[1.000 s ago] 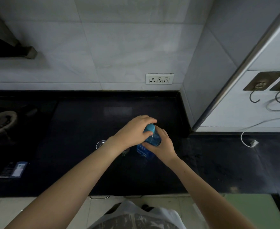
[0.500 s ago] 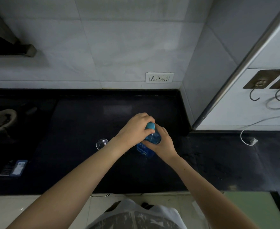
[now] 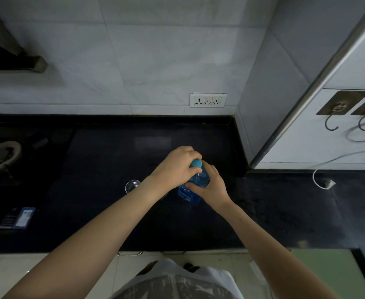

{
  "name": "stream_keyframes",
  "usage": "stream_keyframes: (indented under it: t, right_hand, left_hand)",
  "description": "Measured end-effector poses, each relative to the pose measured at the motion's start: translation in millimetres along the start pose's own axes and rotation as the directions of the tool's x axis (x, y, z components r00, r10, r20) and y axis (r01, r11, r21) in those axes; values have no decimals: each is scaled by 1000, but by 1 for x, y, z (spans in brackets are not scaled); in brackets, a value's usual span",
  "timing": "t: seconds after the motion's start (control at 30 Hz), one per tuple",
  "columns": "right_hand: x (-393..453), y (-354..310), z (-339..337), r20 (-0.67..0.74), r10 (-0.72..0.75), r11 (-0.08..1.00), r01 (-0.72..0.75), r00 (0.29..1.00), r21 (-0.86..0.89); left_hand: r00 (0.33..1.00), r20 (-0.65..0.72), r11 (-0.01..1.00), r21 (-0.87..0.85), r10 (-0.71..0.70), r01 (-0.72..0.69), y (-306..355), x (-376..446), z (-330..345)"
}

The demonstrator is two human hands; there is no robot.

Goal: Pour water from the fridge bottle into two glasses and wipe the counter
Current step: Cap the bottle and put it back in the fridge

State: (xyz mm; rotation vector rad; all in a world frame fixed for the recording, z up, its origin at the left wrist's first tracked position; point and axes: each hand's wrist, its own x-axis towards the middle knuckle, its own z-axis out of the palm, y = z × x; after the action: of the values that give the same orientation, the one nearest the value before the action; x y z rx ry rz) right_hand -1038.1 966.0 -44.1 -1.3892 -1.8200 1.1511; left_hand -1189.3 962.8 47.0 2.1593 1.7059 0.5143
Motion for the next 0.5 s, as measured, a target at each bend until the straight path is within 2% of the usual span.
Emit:
stream_keyframes:
  t: [0.1,0.27,0.43,0.5]
  right_hand:
    - [0,1,0,3,-10,1000,10,1000,4]
    - [0,1,0,9,-14,1000,14,1000,16]
    - [0,-1,-1,12,-5,999,4,1000,36]
    - [-1,-1,-1,19,-6,999,6,1000,38]
  left_hand:
    - [999,-36,1000,-2,-14,14,1,0,1]
    - [1000,-14,1000,-20,9,-10,1,-1,4]
    - [997,67,988,-149,49,-39,-5,-2,-2]
    - [994,87,989,-140,61,-49,-6,-3,-3]
